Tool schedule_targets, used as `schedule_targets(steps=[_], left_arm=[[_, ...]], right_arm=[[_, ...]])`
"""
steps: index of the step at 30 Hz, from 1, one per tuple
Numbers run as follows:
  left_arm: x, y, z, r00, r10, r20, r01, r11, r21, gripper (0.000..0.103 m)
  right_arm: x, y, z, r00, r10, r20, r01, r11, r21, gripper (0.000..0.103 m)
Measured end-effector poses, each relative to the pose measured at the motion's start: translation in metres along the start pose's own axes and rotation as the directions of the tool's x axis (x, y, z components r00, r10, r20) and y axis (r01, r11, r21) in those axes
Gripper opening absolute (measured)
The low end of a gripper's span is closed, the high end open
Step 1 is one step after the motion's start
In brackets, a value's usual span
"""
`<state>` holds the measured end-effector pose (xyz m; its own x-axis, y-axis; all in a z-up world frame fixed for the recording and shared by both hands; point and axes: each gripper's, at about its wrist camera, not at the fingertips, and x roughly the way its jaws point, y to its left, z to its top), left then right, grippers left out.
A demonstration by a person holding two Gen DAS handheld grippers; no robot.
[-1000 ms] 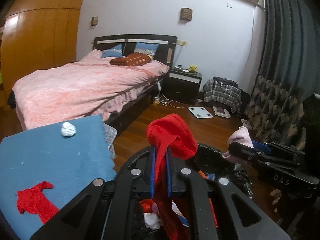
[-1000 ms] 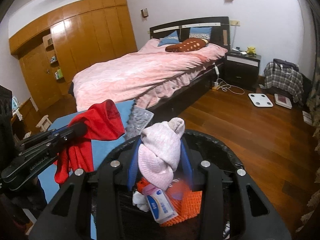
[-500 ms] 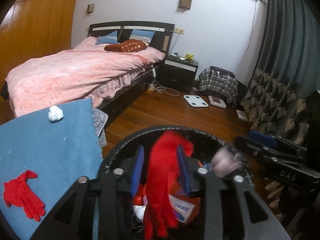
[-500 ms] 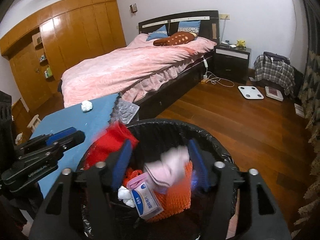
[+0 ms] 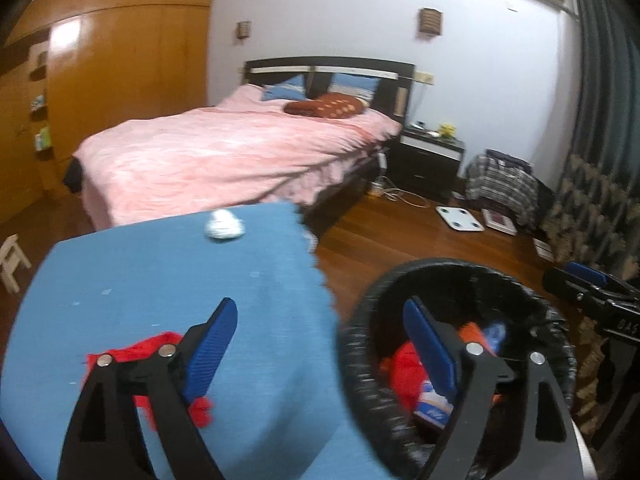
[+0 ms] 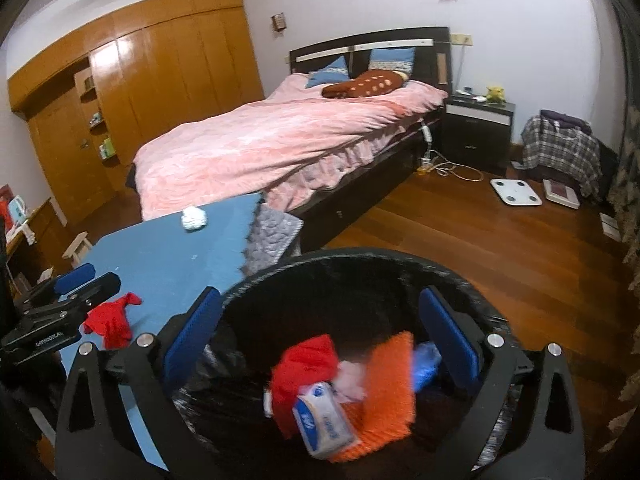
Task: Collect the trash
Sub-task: 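Move the left tool to the second red glove and grasp it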
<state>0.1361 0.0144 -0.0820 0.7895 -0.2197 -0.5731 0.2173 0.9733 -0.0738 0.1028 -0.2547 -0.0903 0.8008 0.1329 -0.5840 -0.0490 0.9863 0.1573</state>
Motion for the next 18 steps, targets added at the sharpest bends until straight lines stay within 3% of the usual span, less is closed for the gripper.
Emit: schedule_targets(steps=[5, 12, 18], left_arm=[[-0.008, 0.042, -0.005, 0.996, 0.091, 0.007, -0.091, 0.995, -0.036, 0.085], [-0.005, 0.106, -0.025, 0.975, 0.217, -0.035, -0.220, 0.971, -0.095, 0.085], [0.011, 0.138, -0.050, 0.961, 0.255, -0.109, -0.268, 0.955, -0.130, 0.085]], right_arm=[[0.018, 0.038, 0.009, 0.998, 0.055, -0.004, -0.055, 0.998, -0.031, 0.096], [0.054, 0.100, 0.012, 0.990, 0.135, -0.026, -0.137, 0.986, -0.089, 0.096], [0.080, 0.137, 0.010, 0.983, 0.174, -0.051, -0.179, 0.977, -0.118, 0.096]])
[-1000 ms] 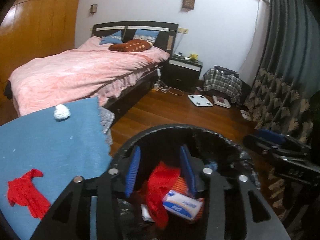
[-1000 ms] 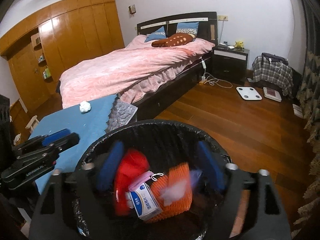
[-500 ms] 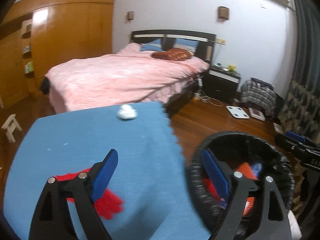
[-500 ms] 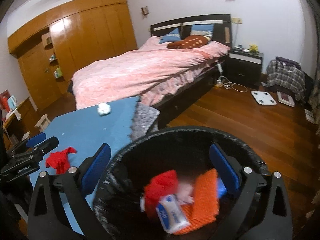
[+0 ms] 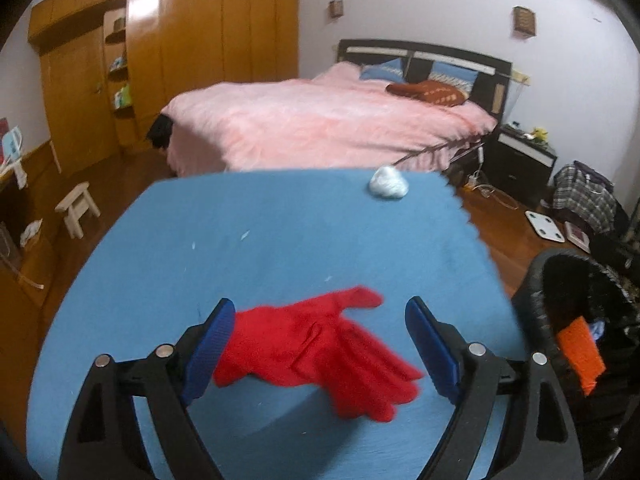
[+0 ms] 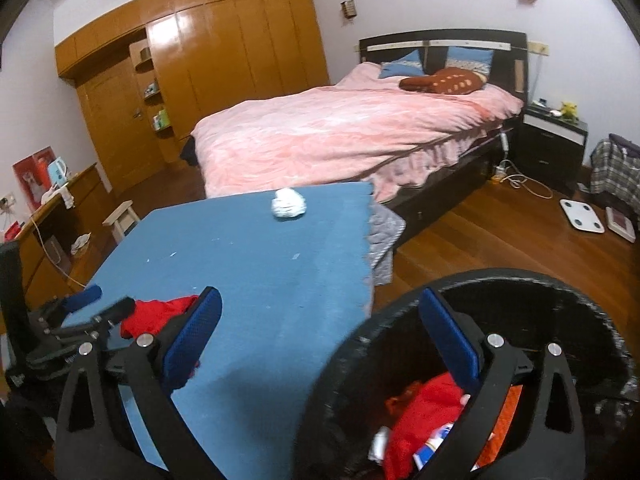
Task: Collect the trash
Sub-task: 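Move the left tool to the second red glove and grasp it, then grasp the white crumpled tissue with the right tool while the left tool holds the glove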
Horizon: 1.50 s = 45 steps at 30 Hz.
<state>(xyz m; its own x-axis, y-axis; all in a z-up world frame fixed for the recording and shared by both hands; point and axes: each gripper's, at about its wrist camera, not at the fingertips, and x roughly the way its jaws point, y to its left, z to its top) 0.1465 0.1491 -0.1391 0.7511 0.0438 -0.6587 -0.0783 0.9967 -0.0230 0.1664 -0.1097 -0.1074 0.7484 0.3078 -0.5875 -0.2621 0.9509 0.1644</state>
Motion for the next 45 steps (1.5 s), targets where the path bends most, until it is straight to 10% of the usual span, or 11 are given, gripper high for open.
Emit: schedule_targets(steps=[17, 29, 45], left_arm=[[0.053, 0.013, -0.025, 0.990, 0.000, -0.143, -0.006, 0.999, -0.042, 0.084], [0.063, 0.012, -0.020, 0.984, -0.063, -0.167, 0.055, 0.997, -0.056, 0.013], [0.065, 0.025, 0.036, 0.997, -0.065, -0.042, 0.061, 0.995, -0.075, 0.011]], right_arm=[[0.052, 0.028, -0.009, 0.997, 0.025, -0.071, -0.027, 0.999, -0.034, 0.096], [0.069, 0.038, -0.004, 0.996, 0.039, -0.085, -0.043, 0.998, -0.053, 0.096], [0.101, 0.045, 0.039, 0.997, 0.047, -0.056, -0.050, 0.997, -0.050, 0.096]])
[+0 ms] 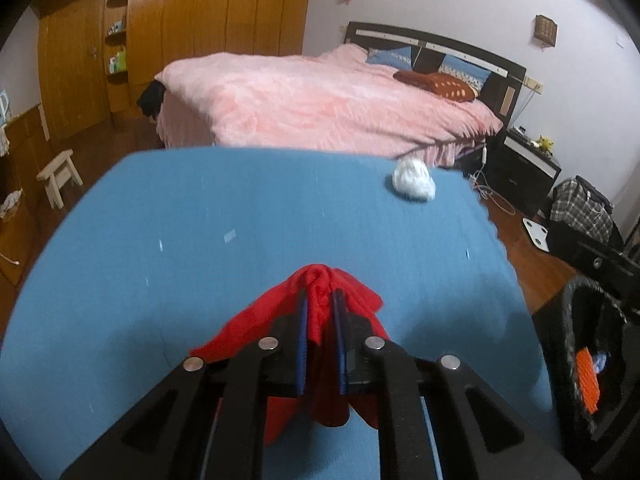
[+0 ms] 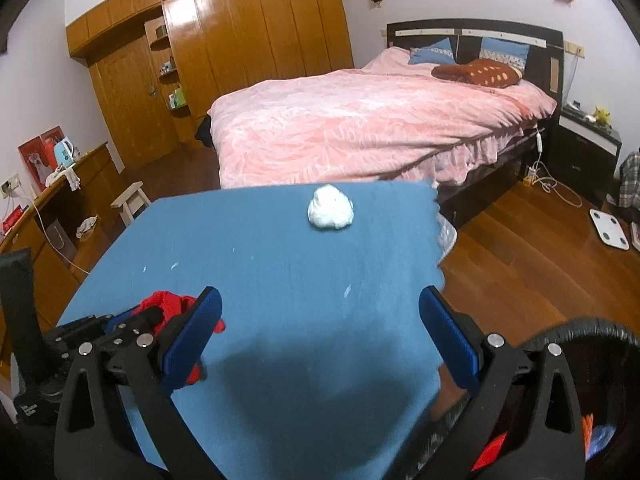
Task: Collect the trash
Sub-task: 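Grasp the white crumpled tissue with the right tool while the left tool holds the glove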
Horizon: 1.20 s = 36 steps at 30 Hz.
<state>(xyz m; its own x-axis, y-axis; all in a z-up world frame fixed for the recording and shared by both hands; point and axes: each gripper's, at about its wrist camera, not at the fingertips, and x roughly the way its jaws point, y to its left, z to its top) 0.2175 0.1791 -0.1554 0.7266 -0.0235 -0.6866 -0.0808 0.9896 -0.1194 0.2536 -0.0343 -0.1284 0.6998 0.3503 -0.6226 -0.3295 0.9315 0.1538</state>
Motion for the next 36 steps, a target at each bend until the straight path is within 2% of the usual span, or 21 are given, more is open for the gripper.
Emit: schedule_targets(steps=[14, 24, 33, 36], left_arm=[[0.019, 0.012, 0.056, 0.994, 0.024, 0.104, -0.026, 0.999, 0.018, 0.011], [0.050, 0.019, 0.074, 0.991, 0.055, 0.125, -0.058, 0.998, 0.018, 0.011], [0.082, 0.028, 0.085, 0.989, 0.101, 0.107, -0.103, 0.995, 0.007, 0.011], [0.085, 0.027, 0.086, 0.989, 0.105, 0.107, -0.106, 0.994, 0.004, 0.011]], right_arm=[[0.073, 0.004, 0.062, 0.999, -0.023, 0.024, 0.024, 0.999, -0.032, 0.096], [0.134, -0.003, 0.074, 0.998, -0.058, -0.024, 0.057, 0.997, -0.043, 0.096], [0.172, 0.001, 0.078, 0.995, -0.060, -0.080, 0.056, 0.997, -0.057, 0.096], [0.181, 0.000, 0.078, 0.993, -0.055, -0.106, 0.051, 0.998, -0.044, 0.090]])
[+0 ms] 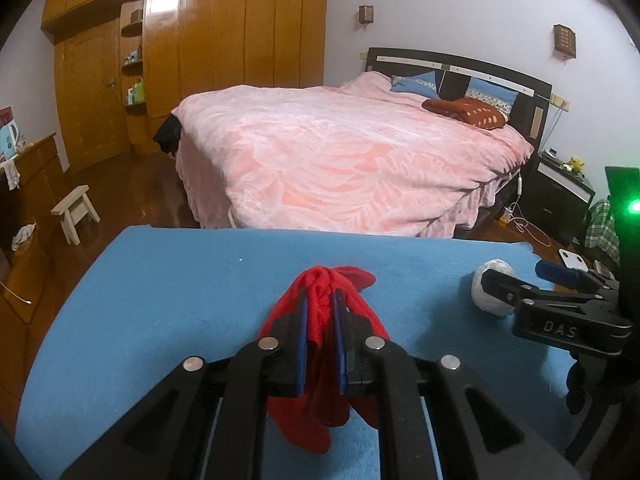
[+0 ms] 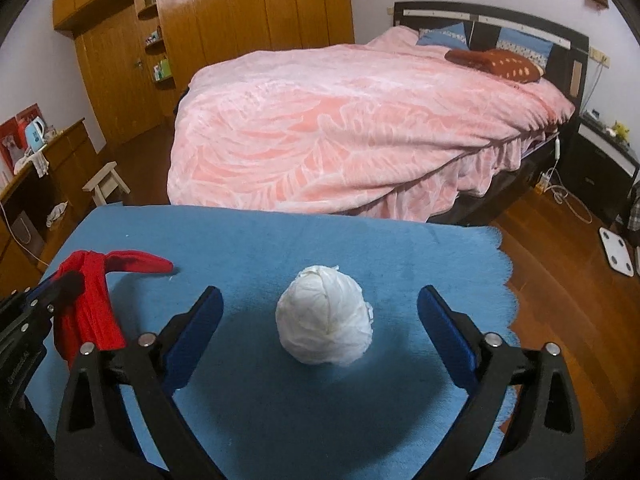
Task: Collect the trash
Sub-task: 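Grasp the white crumpled tissue with the right tool while the left tool holds the glove, then carry the red glove and white tissue over the bin with both tools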
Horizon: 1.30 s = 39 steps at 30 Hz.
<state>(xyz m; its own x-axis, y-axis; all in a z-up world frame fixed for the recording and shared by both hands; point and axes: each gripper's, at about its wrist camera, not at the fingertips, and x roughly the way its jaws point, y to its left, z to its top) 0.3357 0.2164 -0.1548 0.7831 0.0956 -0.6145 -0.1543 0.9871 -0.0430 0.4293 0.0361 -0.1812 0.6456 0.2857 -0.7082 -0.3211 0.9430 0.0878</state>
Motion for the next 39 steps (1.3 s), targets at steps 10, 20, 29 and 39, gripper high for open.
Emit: schedule_targets(steps=[10, 20, 29, 39], left_arm=[[-0.004, -0.002, 0.000, 1.000, -0.011, -0.001, 0.011, 1.000, -0.001, 0.011], [-0.026, -0.010, 0.003, 0.999, -0.024, 0.030, 0.024, 1.000, 0.009, 0.011], [-0.058, -0.017, 0.007, 0.997, -0.037, 0.064, 0.037, 0.999, 0.006, 0.011], [-0.110, -0.023, 0.002, 0.994, -0.057, 0.094, 0.057, 0.998, 0.006, 0.011]], right_arm=[[0.018, 0.005, -0.010, 0.996, 0.027, -0.091, -0.028, 0.999, -0.016, 0.040], [-0.005, -0.003, -0.008, 0.996, 0.076, -0.048, -0.075, 0.997, 0.015, 0.033], [-0.061, 0.006, -0.003, 0.993, 0.118, 0.027, -0.118, 0.993, 0.001, 0.033], [-0.127, 0.013, -0.015, 0.984, 0.159, 0.074, -0.160, 0.987, 0.003, 0.033]])
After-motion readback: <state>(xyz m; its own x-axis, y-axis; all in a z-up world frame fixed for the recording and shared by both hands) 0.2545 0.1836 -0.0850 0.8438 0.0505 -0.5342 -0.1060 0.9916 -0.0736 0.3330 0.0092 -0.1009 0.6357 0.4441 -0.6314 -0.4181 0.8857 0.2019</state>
